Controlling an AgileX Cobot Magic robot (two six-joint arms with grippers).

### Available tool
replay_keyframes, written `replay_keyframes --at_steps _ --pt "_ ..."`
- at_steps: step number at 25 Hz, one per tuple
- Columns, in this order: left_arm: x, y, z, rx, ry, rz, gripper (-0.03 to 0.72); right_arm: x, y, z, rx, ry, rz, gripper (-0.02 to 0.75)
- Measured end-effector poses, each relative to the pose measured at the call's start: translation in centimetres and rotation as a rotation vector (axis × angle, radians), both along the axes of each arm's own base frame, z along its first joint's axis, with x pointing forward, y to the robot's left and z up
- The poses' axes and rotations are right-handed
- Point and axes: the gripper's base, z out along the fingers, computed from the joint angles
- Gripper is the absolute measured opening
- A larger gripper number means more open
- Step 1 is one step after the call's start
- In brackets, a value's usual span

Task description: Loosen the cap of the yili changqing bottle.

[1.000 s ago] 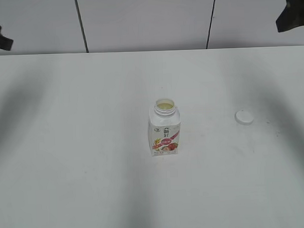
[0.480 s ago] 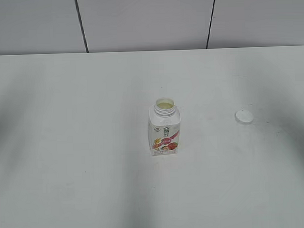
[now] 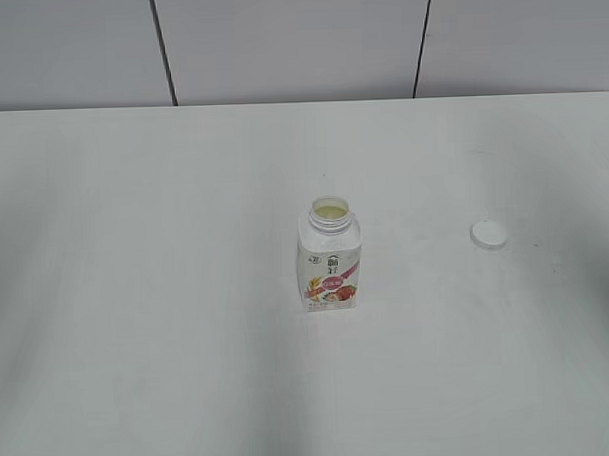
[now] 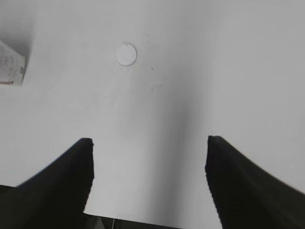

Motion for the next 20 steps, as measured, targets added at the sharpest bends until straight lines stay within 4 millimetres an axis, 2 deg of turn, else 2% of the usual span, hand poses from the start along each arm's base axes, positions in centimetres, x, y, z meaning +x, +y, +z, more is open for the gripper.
replay_keyframes --at_steps 4,9,11,16,20 --pt "-2.5 -0.2 -0.1 -0.062 -0.033 -0.005 0.447 -2.3 -0.2 0.0 0.013 -0.028 -0.001 0.575" --pt "-6.9 0.2 -1.3 -0.078 -0.093 -0.008 0.447 -5.7 -0.6 -1.4 0.018 -0.039 -0.001 0.575" --pt "-8.1 0.3 -1.9 -0.083 -0.118 -0.009 0.447 -7.8 -0.8 -1.9 0.022 -0.066 0.000 0.575" --pt "-10.5 0.6 -3.6 -0.097 -0.220 -0.016 0.447 -10.2 -1.1 -4.3 0.021 -0.049 -0.001 0.575" --pt "-11.7 0.4 -5.5 -0.138 -0.271 -0.024 0.447 -11.5 -1.3 -7.0 0.015 -0.001 -0.001 0.575"
